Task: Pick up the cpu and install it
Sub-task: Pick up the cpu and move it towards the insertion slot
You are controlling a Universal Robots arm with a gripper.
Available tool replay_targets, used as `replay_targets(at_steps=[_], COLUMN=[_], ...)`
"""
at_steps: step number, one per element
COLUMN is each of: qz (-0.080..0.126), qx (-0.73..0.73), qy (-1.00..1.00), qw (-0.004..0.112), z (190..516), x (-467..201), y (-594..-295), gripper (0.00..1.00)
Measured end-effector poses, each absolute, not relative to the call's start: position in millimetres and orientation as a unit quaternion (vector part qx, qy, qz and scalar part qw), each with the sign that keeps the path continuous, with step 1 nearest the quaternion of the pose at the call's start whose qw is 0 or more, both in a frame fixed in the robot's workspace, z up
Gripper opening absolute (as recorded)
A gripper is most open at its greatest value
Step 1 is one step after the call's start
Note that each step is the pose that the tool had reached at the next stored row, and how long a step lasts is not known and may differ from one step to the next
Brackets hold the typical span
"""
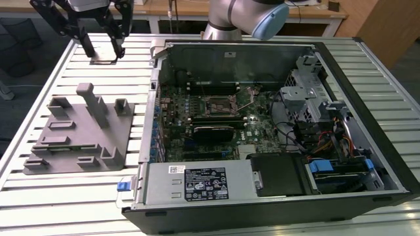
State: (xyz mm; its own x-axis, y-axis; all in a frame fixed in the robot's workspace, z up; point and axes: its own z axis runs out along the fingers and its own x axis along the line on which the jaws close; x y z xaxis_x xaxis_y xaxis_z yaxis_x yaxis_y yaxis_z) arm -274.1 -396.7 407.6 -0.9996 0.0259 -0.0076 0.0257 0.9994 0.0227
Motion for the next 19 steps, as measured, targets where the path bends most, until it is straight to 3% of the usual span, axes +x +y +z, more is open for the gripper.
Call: replay_targets(at_steps=[19], qz=[0.011], qx=[0.013], qy=[1.0], qw=[0.004], z=[407.4], x=[-240.0], y=[-393.8], gripper=[0.53])
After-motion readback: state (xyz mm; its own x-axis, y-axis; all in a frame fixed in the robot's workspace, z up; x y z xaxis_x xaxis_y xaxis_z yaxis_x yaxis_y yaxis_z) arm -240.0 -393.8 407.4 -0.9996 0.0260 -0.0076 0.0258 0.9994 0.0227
